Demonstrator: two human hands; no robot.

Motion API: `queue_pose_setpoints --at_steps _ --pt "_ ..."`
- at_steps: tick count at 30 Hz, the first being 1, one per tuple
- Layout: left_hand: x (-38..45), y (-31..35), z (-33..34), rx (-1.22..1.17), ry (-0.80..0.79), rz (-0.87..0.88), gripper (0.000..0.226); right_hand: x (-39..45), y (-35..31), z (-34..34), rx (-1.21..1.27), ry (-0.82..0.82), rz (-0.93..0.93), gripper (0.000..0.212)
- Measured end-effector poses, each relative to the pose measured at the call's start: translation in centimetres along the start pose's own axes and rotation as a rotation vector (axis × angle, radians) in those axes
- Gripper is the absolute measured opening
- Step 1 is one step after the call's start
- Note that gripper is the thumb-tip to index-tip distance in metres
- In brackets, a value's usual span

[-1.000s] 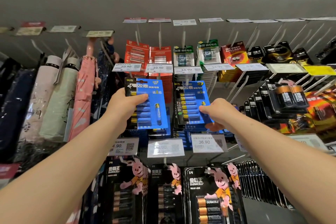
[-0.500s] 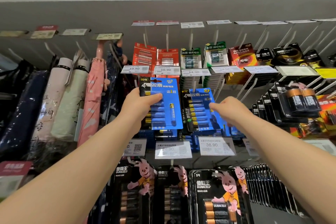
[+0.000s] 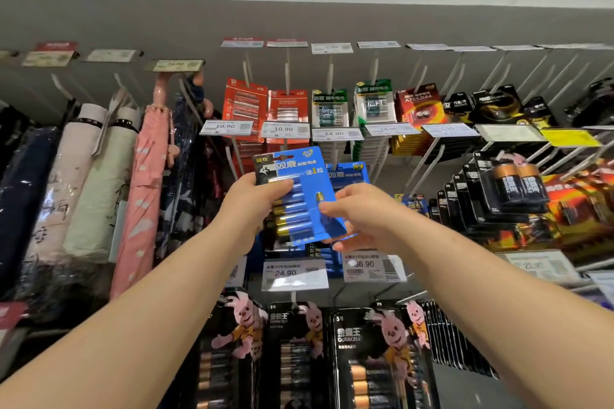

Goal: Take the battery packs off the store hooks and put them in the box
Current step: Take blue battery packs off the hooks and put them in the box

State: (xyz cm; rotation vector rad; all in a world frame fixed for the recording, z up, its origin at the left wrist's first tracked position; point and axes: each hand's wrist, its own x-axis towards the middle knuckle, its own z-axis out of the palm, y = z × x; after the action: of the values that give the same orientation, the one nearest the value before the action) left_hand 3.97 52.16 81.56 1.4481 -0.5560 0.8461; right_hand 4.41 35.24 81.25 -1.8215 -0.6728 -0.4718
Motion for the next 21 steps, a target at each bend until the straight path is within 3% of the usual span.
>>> queue_pose_setpoints --at_steps 4,6,9,15,19,21 --pt "0.0 0.2 -0.9 -0.023 -0.042 -0.039 0.053 0.0 -0.1 -1.4 0.058 0.123 0.026 0.016" --pt "-0.2 0.2 -1.4 -0.005 -0.054 -0.044 0.054 0.3 0.1 -1.8 0.062 0.179 0.036 0.009" --pt "-0.5 0.2 -1.6 0.017 -0.084 -0.084 0.047 0.8 0.6 -1.8 0.045 0.252 0.028 0.029" --pt "-0.8 0.3 -2.2 0.04 -0.107 -0.078 0.031 1.5 0.9 -0.8 0.177 0.297 0.043 0.031" --pt "-0.7 0.2 -3.0 0.02 -0.11 -0.062 0.025 1.0 0.5 -0.9 0.374 0.339 0.14 0.006" --pt "-0.6 0.2 -3.4 0.017 -0.11 -0.063 0.02 1.0 0.5 -1.2 0.396 0.351 0.147 0.008"
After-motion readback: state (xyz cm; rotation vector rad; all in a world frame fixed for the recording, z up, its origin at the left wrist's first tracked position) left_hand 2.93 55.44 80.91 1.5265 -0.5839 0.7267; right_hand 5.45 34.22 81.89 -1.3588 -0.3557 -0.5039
